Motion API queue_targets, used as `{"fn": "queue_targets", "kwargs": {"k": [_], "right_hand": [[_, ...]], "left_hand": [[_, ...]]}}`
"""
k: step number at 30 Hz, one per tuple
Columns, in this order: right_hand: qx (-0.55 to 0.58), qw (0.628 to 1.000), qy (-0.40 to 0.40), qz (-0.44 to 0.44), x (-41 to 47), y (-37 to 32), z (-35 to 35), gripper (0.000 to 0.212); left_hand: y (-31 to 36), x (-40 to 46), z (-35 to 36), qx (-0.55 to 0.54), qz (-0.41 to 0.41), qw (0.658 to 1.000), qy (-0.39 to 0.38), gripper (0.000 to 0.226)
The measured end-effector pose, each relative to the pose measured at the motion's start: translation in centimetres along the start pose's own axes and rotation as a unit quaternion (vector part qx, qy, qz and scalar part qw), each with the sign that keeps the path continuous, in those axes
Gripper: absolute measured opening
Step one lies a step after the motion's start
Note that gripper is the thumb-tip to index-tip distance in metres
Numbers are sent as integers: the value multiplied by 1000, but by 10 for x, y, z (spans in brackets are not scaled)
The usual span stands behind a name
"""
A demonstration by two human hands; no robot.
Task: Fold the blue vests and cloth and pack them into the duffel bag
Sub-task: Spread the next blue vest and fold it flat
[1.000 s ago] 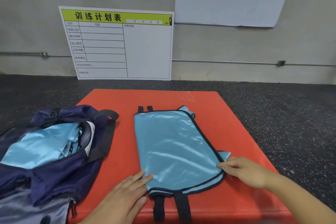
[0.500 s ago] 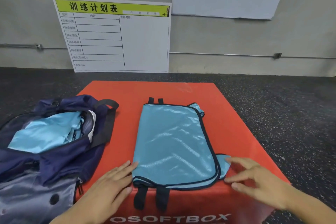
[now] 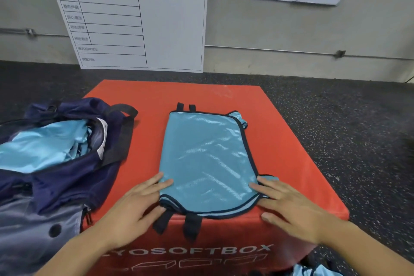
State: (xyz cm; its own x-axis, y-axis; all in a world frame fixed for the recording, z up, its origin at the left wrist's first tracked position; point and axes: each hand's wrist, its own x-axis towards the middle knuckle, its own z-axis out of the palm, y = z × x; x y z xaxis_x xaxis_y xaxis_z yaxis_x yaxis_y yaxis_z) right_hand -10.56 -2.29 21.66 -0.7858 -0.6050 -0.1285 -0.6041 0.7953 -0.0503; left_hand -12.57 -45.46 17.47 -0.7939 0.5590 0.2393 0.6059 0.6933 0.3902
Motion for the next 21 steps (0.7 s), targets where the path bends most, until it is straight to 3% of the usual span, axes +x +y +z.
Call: {"fn": "queue_targets", "kwargs": {"k": [2,5,7,11,15,21], "right_hand": [[38,999,38,-4,9,4,4,43],[158,981,111,22,21,6,-6,25],[289,950,106,56,29,6,-22,8],[451,882,106,88,53,14,-43,10],[500,835,73,218,77,29,-27,33],[471,815,93,326,74,50,-12,24]], "left_hand": [[-1,6,-4,-62,-24,998,0,59],[-1,15,-15,-170,-54,984,-1,44],[-2,22,-23,-273,-93,957,5,49],[-4,39,-29,-376,-197,903,64,61],[-10,53,-22,-410,-314,855,44,49],[-10,64,-21,-404,-309,859,54,23]]}}
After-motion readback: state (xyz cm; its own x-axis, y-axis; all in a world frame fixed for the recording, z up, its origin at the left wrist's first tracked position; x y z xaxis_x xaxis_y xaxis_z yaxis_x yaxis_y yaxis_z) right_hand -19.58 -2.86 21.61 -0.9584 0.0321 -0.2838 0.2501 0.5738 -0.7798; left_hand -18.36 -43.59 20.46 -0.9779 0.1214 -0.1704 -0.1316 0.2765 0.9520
